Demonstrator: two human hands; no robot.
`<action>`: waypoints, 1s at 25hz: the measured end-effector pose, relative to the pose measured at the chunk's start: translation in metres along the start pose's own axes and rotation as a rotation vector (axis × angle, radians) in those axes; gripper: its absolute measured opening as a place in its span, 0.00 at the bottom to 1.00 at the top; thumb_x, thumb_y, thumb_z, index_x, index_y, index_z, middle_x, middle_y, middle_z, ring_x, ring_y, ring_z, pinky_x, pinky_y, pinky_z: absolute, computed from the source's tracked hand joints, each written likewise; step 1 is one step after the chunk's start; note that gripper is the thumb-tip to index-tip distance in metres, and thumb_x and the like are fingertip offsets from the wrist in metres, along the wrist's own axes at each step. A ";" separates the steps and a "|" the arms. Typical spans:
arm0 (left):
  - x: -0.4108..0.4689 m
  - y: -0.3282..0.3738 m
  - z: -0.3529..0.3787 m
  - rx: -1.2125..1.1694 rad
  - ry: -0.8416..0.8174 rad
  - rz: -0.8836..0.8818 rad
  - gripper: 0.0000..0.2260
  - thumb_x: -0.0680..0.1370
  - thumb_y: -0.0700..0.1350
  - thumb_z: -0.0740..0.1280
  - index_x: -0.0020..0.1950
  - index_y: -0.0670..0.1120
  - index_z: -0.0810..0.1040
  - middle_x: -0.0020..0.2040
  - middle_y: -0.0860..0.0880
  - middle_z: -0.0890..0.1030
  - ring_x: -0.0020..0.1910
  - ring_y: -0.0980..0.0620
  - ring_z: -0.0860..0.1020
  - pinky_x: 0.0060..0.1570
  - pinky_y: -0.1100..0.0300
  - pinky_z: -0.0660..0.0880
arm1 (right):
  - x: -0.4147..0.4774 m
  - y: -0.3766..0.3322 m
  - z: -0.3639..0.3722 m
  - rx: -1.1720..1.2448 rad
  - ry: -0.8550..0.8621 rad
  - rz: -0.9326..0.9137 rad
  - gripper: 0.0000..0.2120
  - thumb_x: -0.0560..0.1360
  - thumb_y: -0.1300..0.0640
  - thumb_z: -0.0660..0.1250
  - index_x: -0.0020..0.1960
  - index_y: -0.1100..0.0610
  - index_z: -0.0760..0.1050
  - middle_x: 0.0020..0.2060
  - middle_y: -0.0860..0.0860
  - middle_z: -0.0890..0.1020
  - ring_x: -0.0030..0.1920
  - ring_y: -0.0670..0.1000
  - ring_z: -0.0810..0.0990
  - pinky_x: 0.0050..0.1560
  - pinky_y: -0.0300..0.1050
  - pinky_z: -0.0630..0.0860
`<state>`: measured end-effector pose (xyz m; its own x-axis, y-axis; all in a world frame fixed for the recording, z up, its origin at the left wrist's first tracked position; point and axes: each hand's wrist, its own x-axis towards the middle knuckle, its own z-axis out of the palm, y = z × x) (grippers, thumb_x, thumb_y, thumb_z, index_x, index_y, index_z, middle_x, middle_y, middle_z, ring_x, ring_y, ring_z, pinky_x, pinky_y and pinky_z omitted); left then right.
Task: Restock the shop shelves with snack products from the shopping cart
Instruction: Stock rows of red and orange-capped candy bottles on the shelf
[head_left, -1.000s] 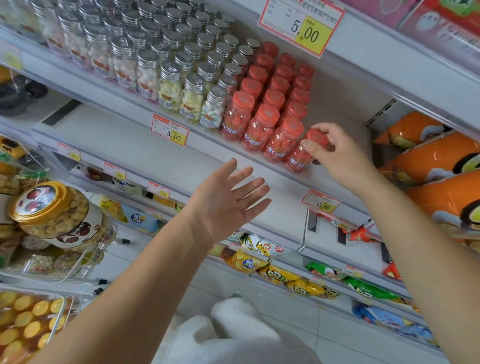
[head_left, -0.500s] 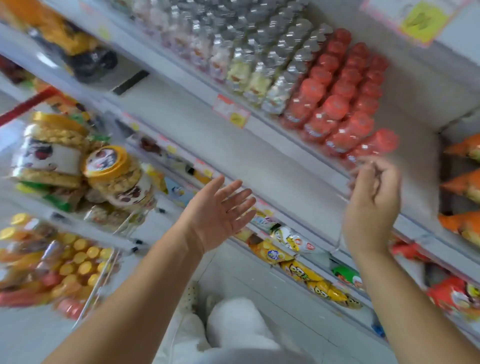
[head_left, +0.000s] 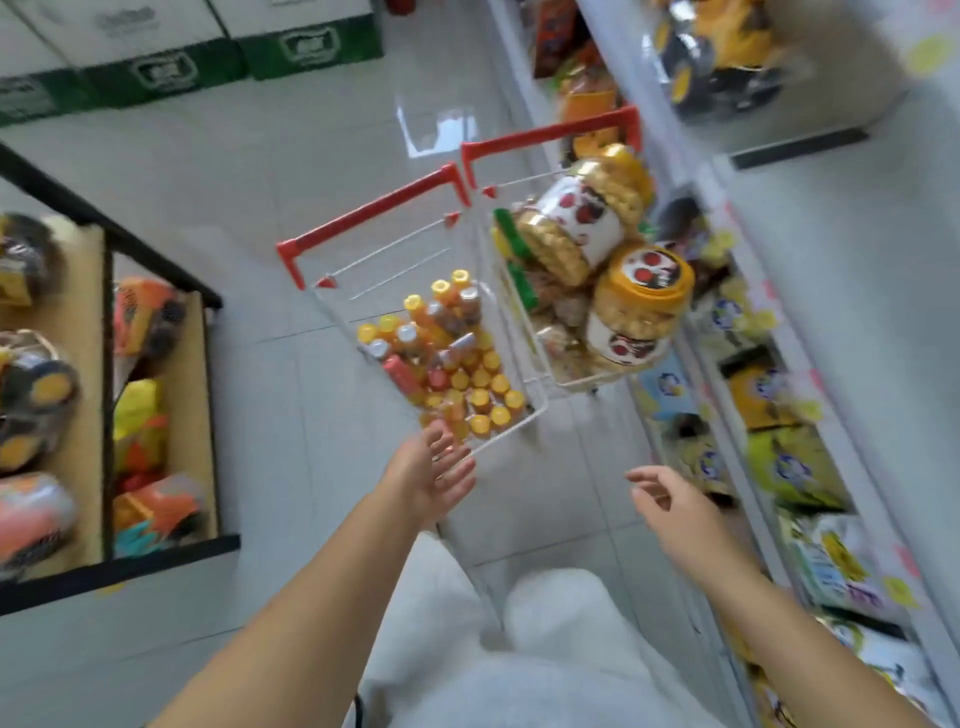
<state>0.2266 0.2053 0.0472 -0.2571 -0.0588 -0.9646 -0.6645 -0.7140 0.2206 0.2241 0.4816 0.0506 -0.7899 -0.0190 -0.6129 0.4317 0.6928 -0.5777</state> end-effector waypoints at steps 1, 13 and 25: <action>0.010 0.017 -0.019 -0.023 0.016 -0.001 0.10 0.83 0.47 0.60 0.59 0.44 0.74 0.54 0.44 0.80 0.46 0.47 0.80 0.47 0.53 0.77 | 0.020 -0.017 0.019 -0.036 -0.024 0.003 0.07 0.79 0.61 0.64 0.52 0.50 0.76 0.44 0.50 0.81 0.46 0.52 0.78 0.46 0.43 0.71; 0.157 0.166 -0.110 -0.077 0.053 -0.046 0.11 0.84 0.47 0.59 0.60 0.45 0.77 0.55 0.45 0.83 0.50 0.50 0.81 0.49 0.56 0.79 | 0.250 -0.136 0.280 -0.179 -0.362 0.090 0.17 0.78 0.56 0.65 0.66 0.54 0.75 0.55 0.52 0.81 0.53 0.55 0.80 0.53 0.45 0.75; 0.220 0.183 -0.117 -0.065 0.031 -0.010 0.12 0.83 0.51 0.60 0.54 0.45 0.78 0.50 0.46 0.87 0.46 0.48 0.86 0.42 0.57 0.83 | 0.338 -0.170 0.335 -0.069 -0.279 -0.048 0.18 0.77 0.41 0.64 0.55 0.54 0.78 0.50 0.50 0.83 0.52 0.54 0.81 0.54 0.51 0.77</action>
<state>0.1305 -0.0196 -0.1411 -0.2284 -0.0721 -0.9709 -0.6197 -0.7583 0.2021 0.0294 0.1158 -0.2390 -0.6540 -0.2440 -0.7160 0.3584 0.7336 -0.5774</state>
